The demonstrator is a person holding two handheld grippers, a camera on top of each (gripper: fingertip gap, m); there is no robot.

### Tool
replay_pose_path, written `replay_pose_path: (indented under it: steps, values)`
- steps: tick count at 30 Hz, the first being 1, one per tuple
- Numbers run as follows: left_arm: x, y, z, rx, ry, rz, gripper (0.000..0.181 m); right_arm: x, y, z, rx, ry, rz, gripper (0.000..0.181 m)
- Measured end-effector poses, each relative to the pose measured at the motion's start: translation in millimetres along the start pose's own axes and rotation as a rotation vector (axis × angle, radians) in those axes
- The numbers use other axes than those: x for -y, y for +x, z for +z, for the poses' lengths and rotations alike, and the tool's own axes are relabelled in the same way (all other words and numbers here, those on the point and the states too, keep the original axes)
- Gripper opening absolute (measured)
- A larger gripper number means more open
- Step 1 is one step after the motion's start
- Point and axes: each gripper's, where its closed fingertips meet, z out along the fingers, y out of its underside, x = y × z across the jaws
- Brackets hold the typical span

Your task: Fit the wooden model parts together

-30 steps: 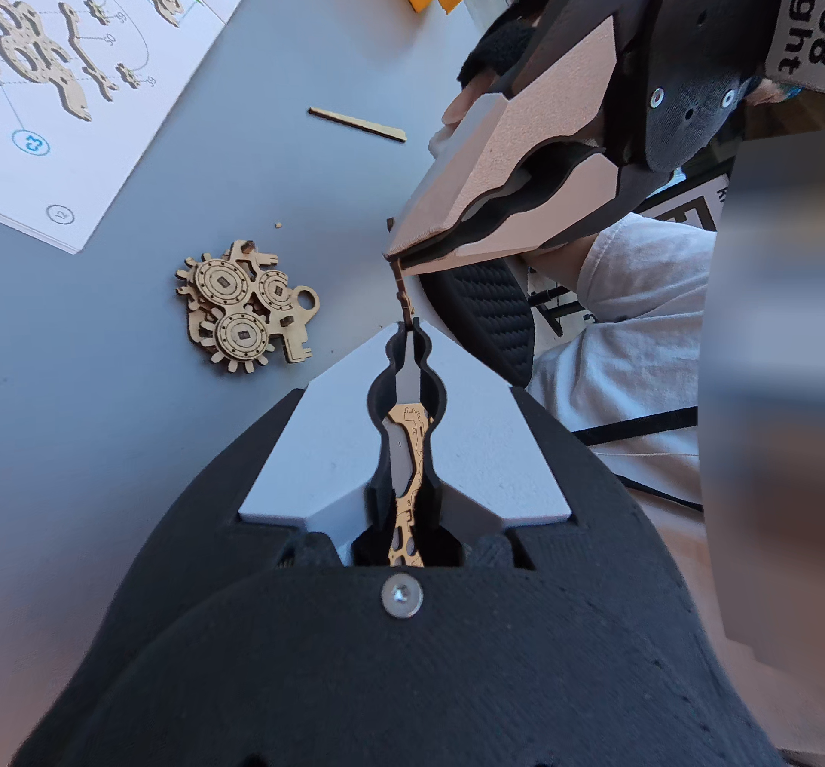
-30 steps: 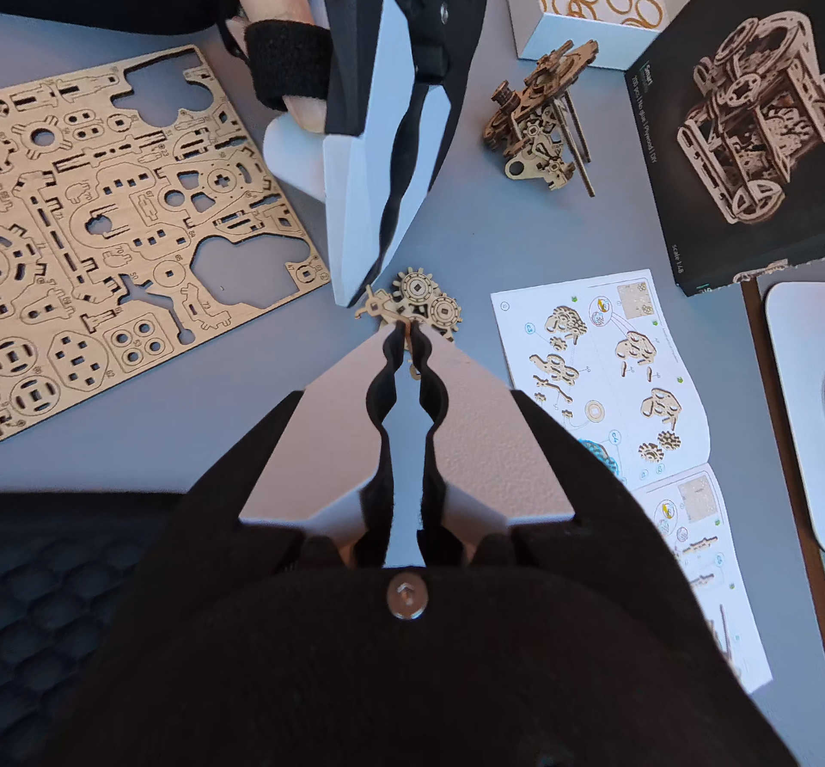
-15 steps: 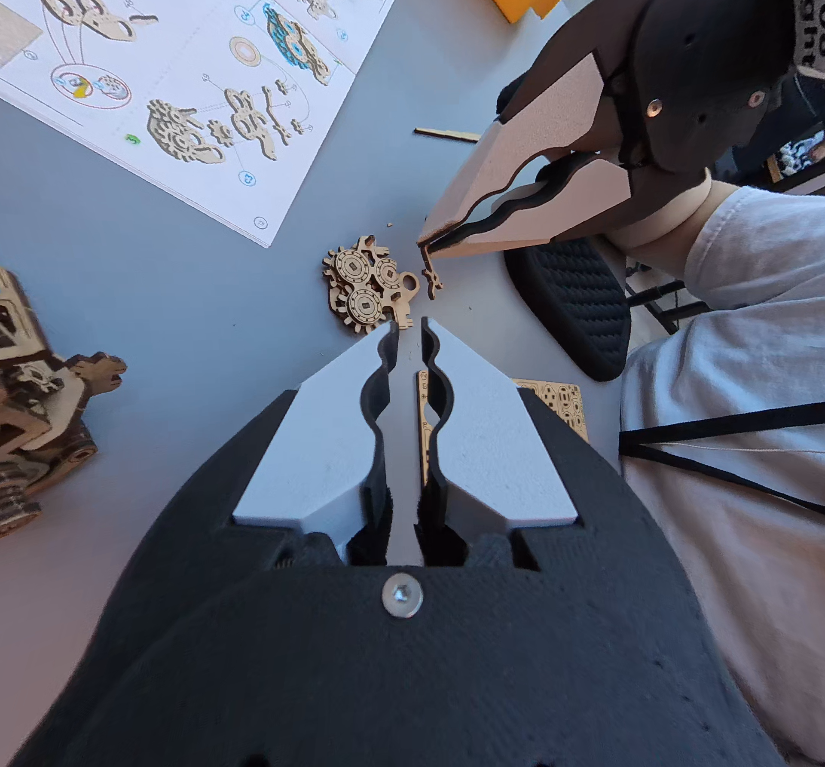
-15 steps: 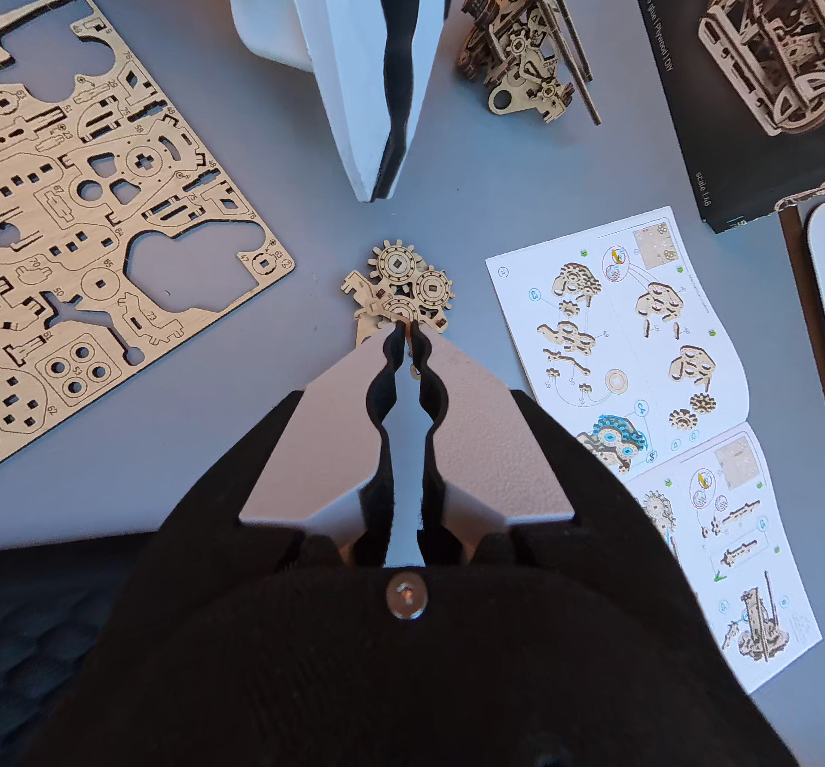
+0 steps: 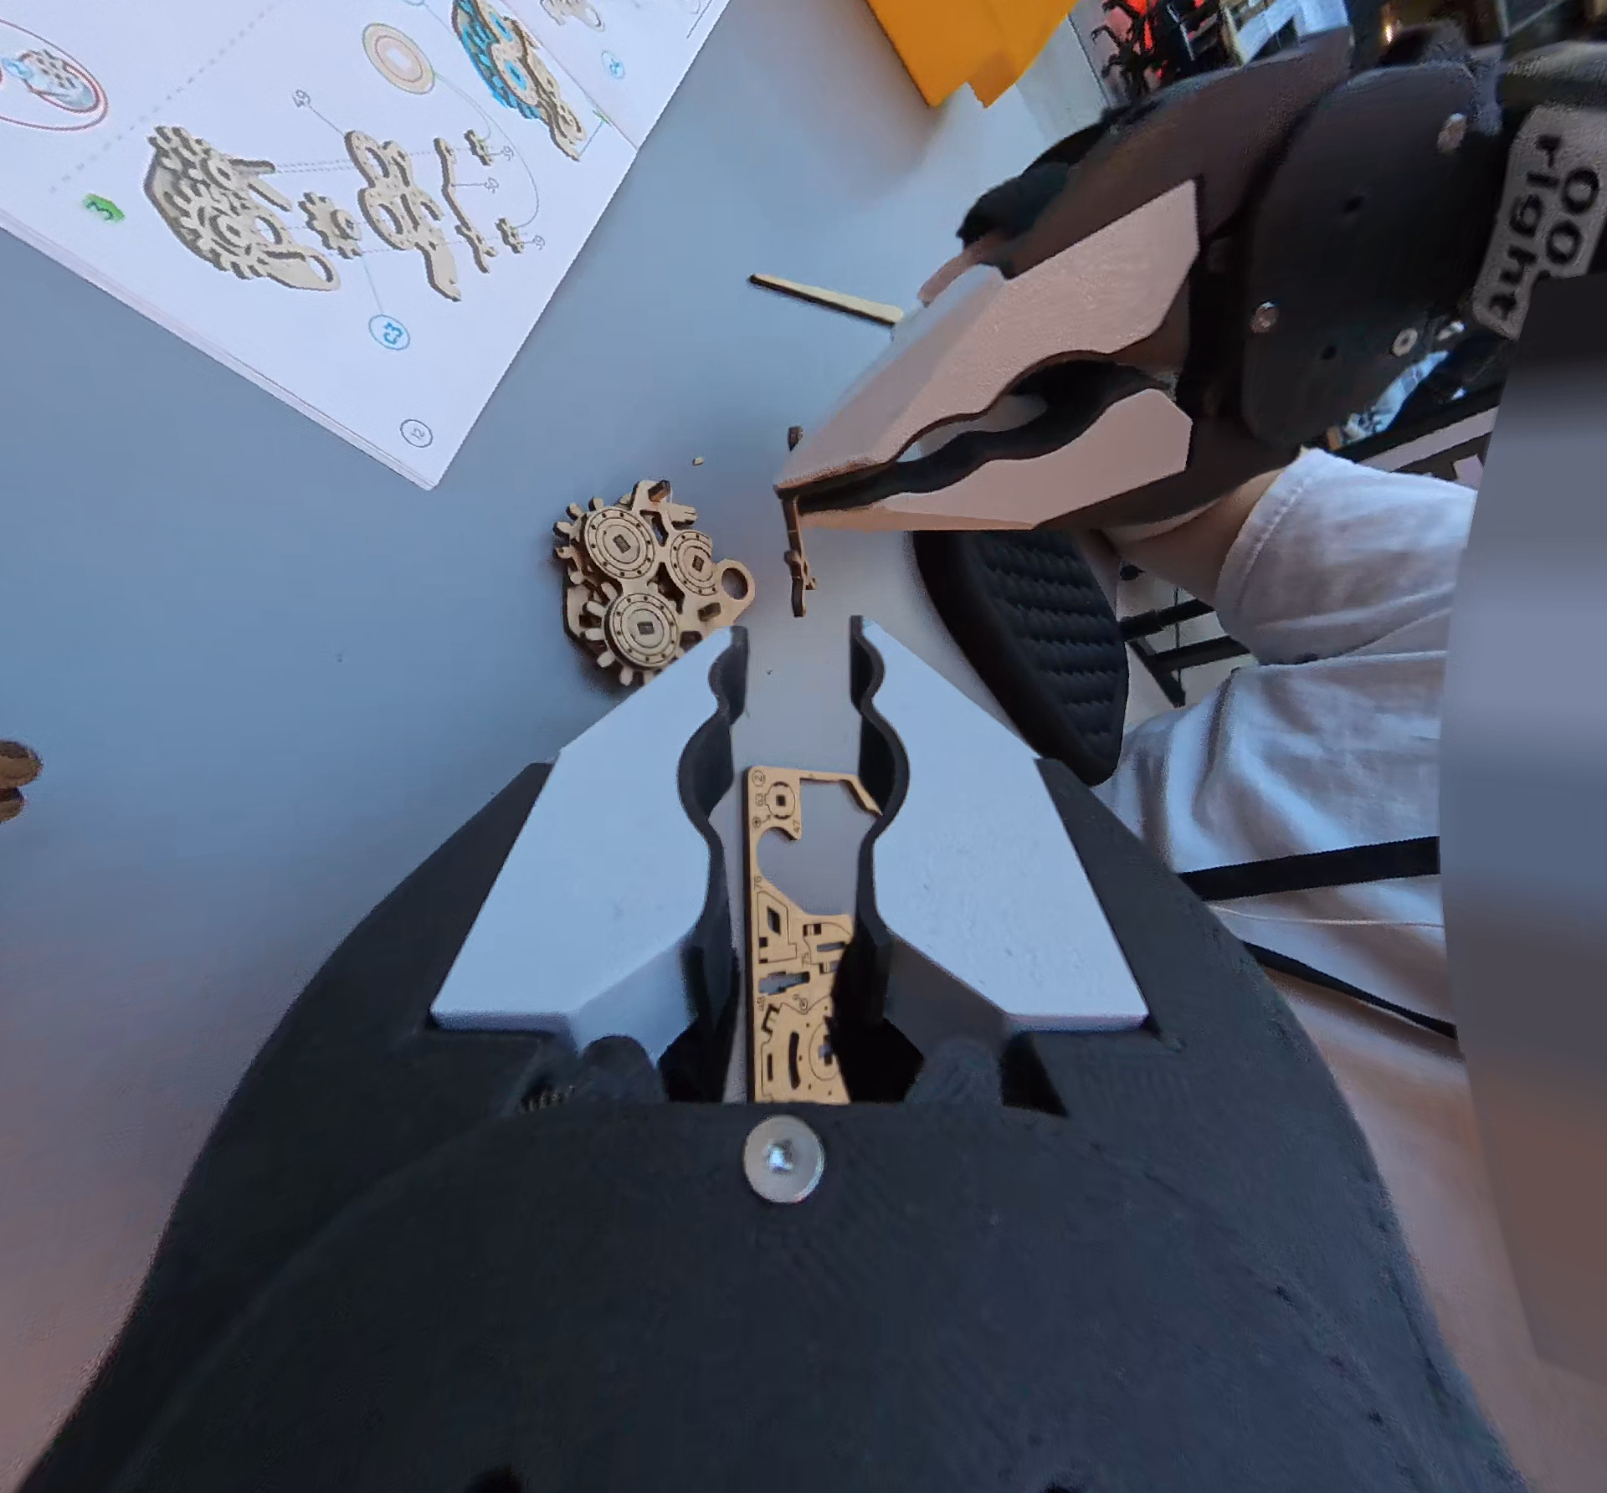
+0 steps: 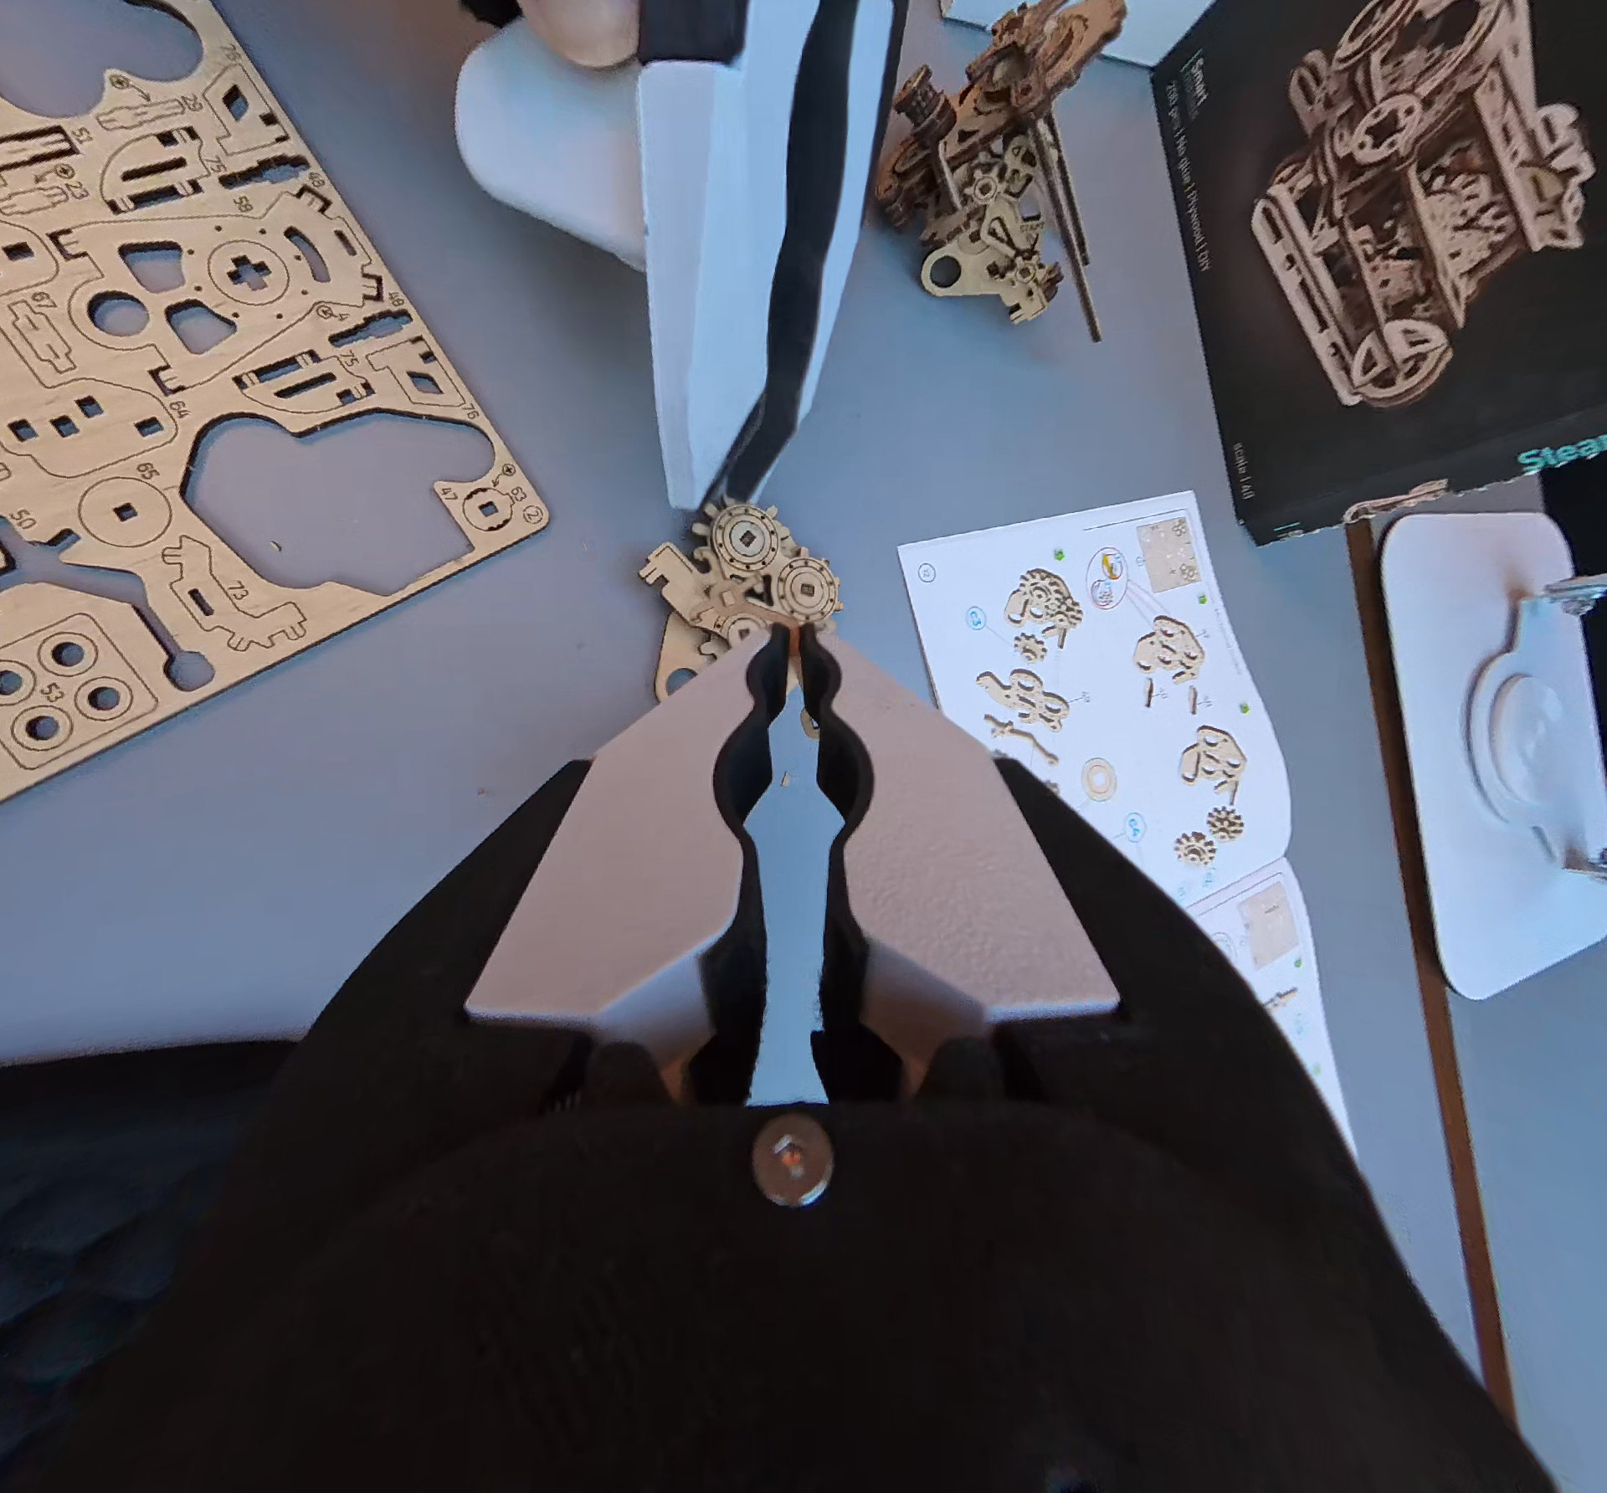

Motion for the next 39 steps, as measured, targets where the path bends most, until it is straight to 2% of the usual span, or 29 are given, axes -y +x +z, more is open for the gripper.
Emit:
replay_pose_path:
  steps: [1,3,6,8,9,10,13,17,20,26,39]
  values:
    - [1,-1,3,0.002,0.011,-0.018,0.033,3,-1,-1,-0.007,0.011,-0.019,0.001]
    - [1,-1,8,-0.008,0.014,-0.042,0.037,8,-2,-3,-0.022,0.028,-0.049,0.001]
    - [-5,2,17,-0.022,-0.013,-0.050,0.029,14,-6,-5,-0.024,0.047,-0.083,0.001]
    - [-4,5,19,-0.045,-0.002,-0.051,0.017,18,-11,-6,-0.010,0.067,-0.098,0.001]
    - [-3,10,19,-0.085,0.006,-0.050,0.003,18,-10,-6,-0.022,0.069,-0.114,0.001]
    - [-1,15,19,-0.119,0.018,-0.059,0.000,19,-8,-7,-0.035,0.076,-0.127,0.002]
    - [4,13,18,-0.134,0.063,-0.104,0.000,15,1,-16,-0.057,0.074,-0.169,0.021]
    - [3,17,21,-0.193,0.091,-0.226,0.000,-2,7,-28,-0.012,0.095,-0.226,0.021]
    - [-4,9,26,-0.117,0.062,-0.210,0.000,-6,3,-20,0.052,0.180,-0.235,0.019]
    - [1,6,20,-0.115,0.086,-0.218,0.000,0,5,-13,0.041,0.275,-0.263,0.014]
    - [-5,5,24,-0.124,0.054,-0.232,0.000,-4,-5,-3,0.092,0.242,-0.311,0.006]
